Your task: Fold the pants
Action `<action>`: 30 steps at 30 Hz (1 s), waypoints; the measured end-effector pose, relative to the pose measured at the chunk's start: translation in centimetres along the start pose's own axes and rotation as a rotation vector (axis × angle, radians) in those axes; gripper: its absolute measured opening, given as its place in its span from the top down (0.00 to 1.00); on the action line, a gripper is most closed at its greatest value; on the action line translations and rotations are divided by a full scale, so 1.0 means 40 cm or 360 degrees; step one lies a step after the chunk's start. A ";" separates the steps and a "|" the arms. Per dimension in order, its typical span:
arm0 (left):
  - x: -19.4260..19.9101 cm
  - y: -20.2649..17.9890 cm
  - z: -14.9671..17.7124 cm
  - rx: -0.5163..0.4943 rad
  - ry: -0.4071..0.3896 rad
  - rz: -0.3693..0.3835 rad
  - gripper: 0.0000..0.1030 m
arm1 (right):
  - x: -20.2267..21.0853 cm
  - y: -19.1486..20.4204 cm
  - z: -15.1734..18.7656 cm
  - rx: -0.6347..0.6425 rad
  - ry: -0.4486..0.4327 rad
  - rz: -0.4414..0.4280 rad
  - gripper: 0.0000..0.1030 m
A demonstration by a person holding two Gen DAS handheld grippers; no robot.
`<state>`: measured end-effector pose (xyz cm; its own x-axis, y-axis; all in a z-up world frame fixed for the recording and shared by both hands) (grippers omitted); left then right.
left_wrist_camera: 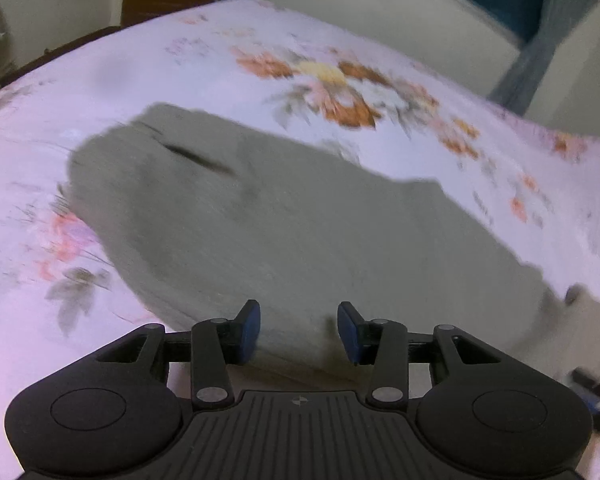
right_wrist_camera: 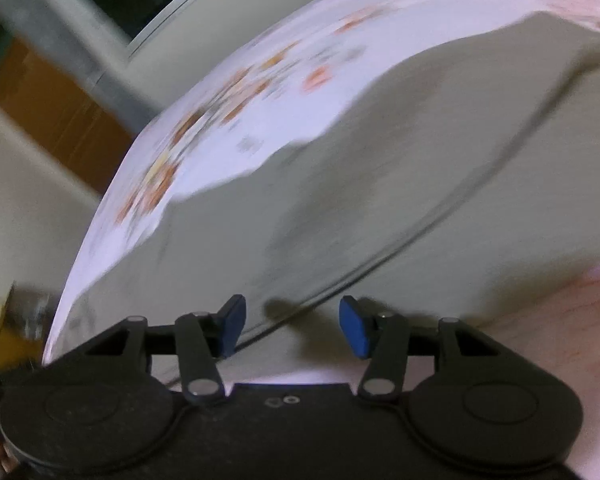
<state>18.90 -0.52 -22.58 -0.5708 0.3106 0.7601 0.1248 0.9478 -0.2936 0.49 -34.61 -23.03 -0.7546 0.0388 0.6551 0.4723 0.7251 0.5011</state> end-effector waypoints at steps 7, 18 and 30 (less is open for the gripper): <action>-0.025 -0.005 0.014 -0.0026 0.0017 -0.0061 0.53 | 0.026 -0.214 -0.106 -0.0366 -0.0202 0.0139 0.61; -0.044 -0.012 0.015 -0.0061 0.0018 -0.0118 0.52 | 0.018 -0.199 -0.151 -0.0248 -0.0243 0.0166 0.92; -0.050 -0.018 0.019 -0.0119 -0.0004 -0.0146 0.51 | 0.184 -0.123 -0.098 0.0218 -0.0329 0.0282 0.96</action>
Point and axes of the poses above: each gripper's, at about its wrist camera, not at the fingertips, and x roughly against the way its jaws point, y to its left, z to its underside, the point moved 9 cm from there along -x, roughly the way its jaws point, and after that the axes turned 4 degrees about x, right-handed, at the moved point
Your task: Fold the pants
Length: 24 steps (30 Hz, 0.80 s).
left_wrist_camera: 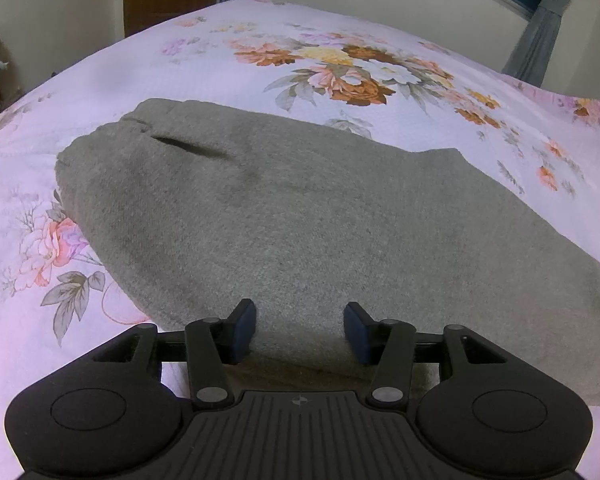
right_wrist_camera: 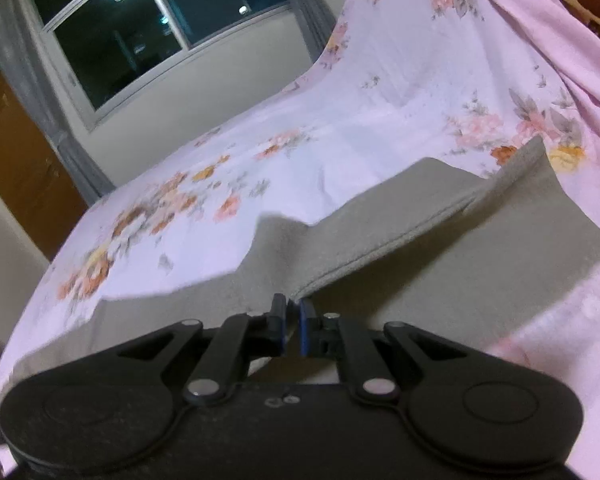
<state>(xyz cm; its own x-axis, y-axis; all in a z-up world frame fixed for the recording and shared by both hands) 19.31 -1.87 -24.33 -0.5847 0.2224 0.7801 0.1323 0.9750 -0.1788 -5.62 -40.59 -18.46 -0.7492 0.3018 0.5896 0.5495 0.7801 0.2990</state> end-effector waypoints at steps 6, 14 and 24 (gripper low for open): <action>-0.001 -0.007 0.001 -0.0054 -0.0011 -0.0023 0.49 | -0.074 -0.074 0.088 -0.0044 0.0207 0.0107 0.89; 0.005 -0.010 -0.003 -0.0040 -0.0017 -0.0036 0.48 | -0.070 -0.177 -0.015 -0.0245 0.0085 0.0069 0.69; -0.005 -0.027 -0.004 -0.0078 -0.0005 -0.0071 0.38 | -0.129 -0.213 -0.105 -0.0363 0.0051 -0.0108 0.83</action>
Point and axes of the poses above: each gripper's, at about its wrist camera, not at the fingertips, and x roughly against the way its jaws point, y to its left, z to its underside, the point moved 9 cm from there along -x, roughly the way its jaws point, and after that the axes turned 4 degrees about x, right-handed, at the moved point
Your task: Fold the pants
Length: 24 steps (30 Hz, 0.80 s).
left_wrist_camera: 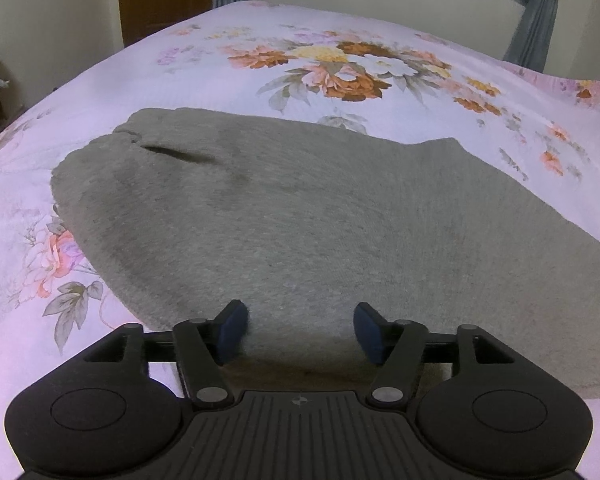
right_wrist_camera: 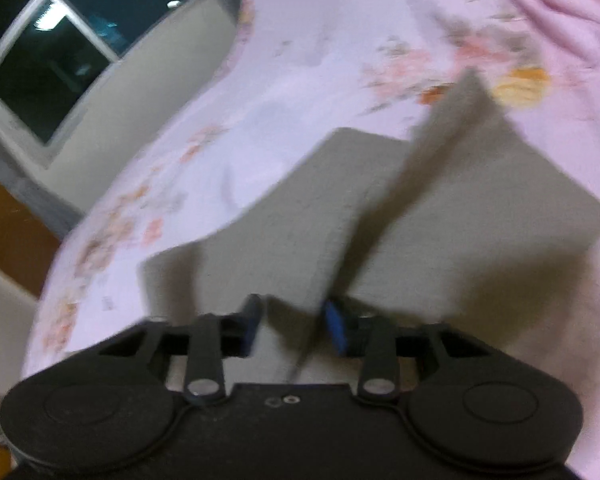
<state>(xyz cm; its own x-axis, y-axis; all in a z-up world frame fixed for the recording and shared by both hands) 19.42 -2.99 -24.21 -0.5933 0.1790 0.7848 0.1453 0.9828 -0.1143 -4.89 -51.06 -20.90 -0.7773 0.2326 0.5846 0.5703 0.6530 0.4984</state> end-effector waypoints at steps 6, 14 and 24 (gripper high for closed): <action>-0.006 -0.010 0.001 -0.0032 0.0000 -0.0011 0.35 | -0.036 0.046 -0.088 0.0113 -0.0079 -0.0033 0.78; -0.009 -0.013 0.001 -0.0045 -0.0002 -0.0025 0.33 | -0.107 -0.010 -0.159 0.0099 -0.0087 0.0205 0.85; -0.011 -0.011 0.002 -0.0072 -0.0017 -0.0017 0.33 | 0.173 0.057 -0.126 0.0653 -0.0391 0.0315 0.93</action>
Point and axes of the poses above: each gripper's, at about its wrist camera, not at the fingertips, and x roughly against the way its jaws point, y to its left, z to its underside, the point moved 9 cm from there along -x, roughly the way its jaws point, and after that the axes turned 4 degrees about x, right-handed, at the moved point
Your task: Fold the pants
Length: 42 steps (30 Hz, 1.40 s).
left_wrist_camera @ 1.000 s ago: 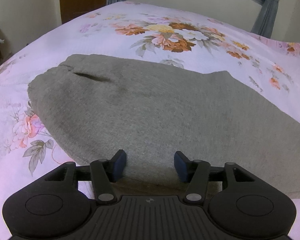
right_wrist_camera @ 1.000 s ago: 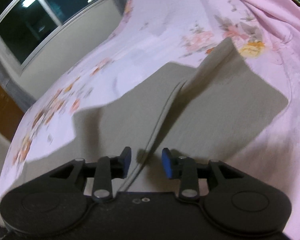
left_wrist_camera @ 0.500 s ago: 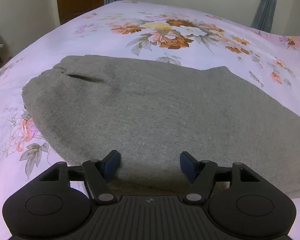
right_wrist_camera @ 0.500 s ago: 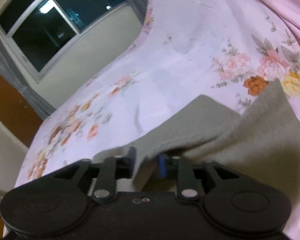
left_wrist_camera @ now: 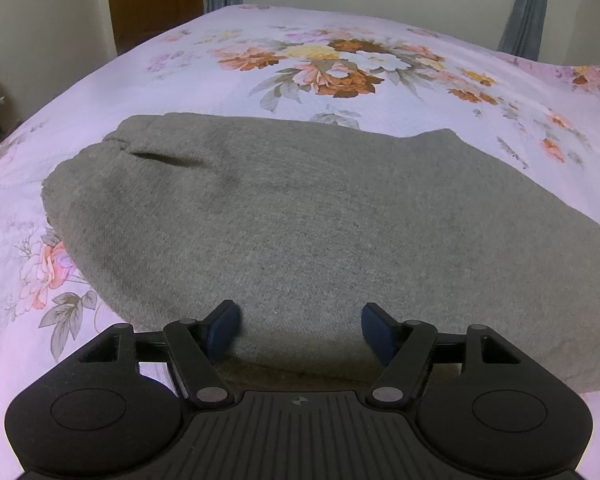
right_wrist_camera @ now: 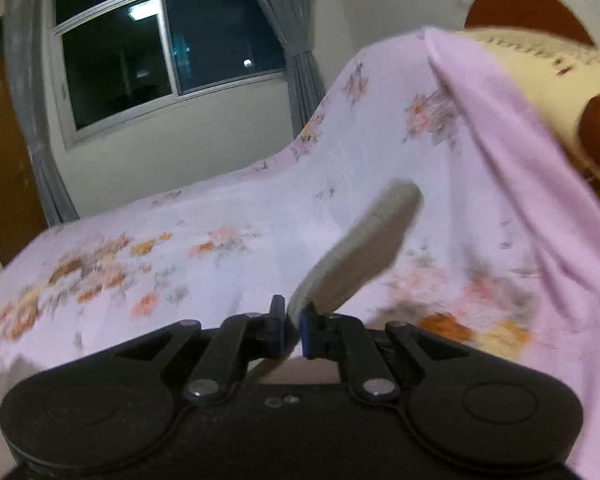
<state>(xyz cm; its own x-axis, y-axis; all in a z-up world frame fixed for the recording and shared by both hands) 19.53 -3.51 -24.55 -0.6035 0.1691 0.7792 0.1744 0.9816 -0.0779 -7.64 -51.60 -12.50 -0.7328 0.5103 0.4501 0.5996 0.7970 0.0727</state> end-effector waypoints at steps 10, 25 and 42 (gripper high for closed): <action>0.005 -0.002 0.002 -0.0020 -0.0007 -0.0004 0.33 | -0.017 -0.145 0.223 -0.0339 0.0314 0.0128 0.92; 0.039 -0.018 -0.004 -0.0093 -0.0076 -0.0035 0.32 | 0.043 -0.262 0.196 -0.0222 0.0313 0.0548 0.68; 0.007 -0.360 0.060 -0.0435 -0.0072 0.0188 0.17 | -0.155 0.065 0.233 0.0255 0.0531 0.0034 0.61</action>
<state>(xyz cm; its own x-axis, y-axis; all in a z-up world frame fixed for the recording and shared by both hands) 15.00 -17.39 -24.68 -0.5995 0.2905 0.7458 0.4447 0.8956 0.0086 -4.55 -49.68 -23.40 -0.5595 0.4150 0.7175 0.5364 0.8412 -0.0682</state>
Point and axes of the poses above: each gripper's, at about its wrist camera, not at the fingertips, and x roughly against the way its jaws point, y to its left, z to its underside, the point moved 9 cm from there along -x, roughly the way its jaws point, and after that the axes turned 4 degrees about x, right-handed, at the moved point
